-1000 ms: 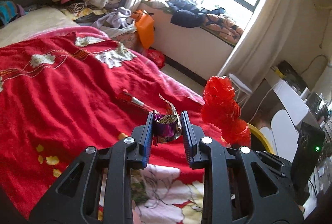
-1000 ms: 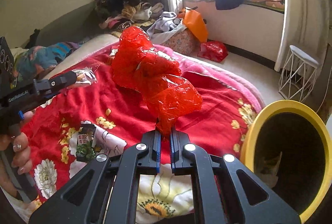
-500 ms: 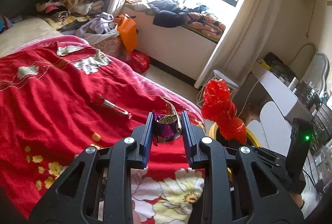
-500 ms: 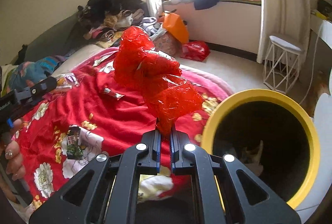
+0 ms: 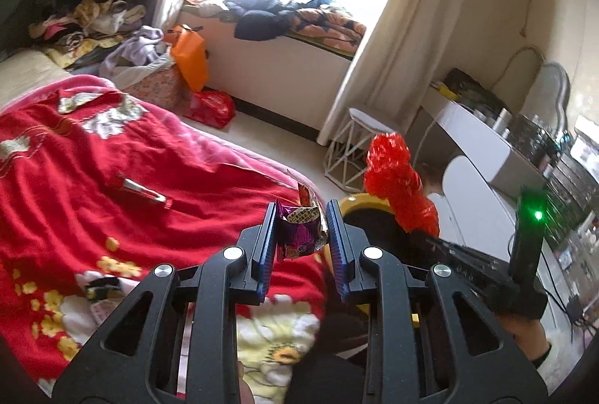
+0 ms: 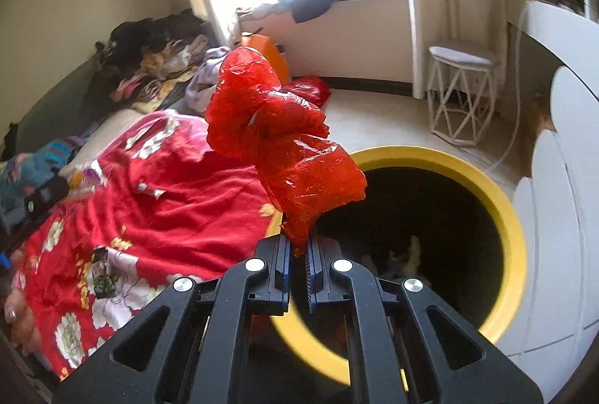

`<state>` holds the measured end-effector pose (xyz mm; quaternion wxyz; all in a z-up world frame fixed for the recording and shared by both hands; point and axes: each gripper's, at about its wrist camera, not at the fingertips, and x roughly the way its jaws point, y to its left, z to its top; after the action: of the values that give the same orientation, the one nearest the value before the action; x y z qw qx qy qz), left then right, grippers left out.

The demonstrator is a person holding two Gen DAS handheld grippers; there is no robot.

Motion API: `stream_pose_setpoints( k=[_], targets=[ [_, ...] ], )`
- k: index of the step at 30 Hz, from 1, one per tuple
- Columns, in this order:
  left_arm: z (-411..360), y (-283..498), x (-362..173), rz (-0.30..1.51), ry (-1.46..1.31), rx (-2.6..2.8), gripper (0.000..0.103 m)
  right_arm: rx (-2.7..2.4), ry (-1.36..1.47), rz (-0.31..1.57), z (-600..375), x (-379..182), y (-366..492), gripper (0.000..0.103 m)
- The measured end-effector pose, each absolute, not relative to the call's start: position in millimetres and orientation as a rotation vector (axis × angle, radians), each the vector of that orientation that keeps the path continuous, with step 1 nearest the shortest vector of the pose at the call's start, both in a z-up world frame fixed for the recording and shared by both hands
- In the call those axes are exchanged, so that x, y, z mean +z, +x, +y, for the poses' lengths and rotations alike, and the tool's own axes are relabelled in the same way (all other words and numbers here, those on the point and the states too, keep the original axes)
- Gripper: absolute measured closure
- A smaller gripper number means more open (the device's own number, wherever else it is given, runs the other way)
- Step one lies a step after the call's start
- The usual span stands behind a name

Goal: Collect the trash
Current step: 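Carry the purple wrapper and red plastic bag over the bin, then open both tools over the bin to drop the wrapper and red bag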

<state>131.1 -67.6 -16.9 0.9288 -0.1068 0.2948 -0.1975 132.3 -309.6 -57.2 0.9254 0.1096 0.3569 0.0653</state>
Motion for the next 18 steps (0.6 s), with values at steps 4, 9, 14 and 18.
stream_pose_setpoints(
  k=[4, 9, 14, 18],
  targets=[
    [-89.7, 131.2, -20.5, 0.618, -0.198, -0.443, 0.083, 0.089, 0.243, 0.722, -330.9, -56.3, 129.7, 0.096],
    [-112.5, 132.9, -25.6, 0.636, -0.176, -0.479, 0.083, 0.045, 0.282, 0.741, -354.7, -62.4, 128.3, 0.096],
    [-131.9, 138.0, -32.1, 0.657, -0.159, -0.503, 0.083, 0.004, 0.309, 0.771, -372.5, -71.6, 129.0, 0.096],
    [-146.7, 143.3, -38.8, 0.676, -0.144, -0.521, 0.083, -0.016, 0.330, 0.795, -382.8, -79.6, 130.4, 0.096]
  ],
)
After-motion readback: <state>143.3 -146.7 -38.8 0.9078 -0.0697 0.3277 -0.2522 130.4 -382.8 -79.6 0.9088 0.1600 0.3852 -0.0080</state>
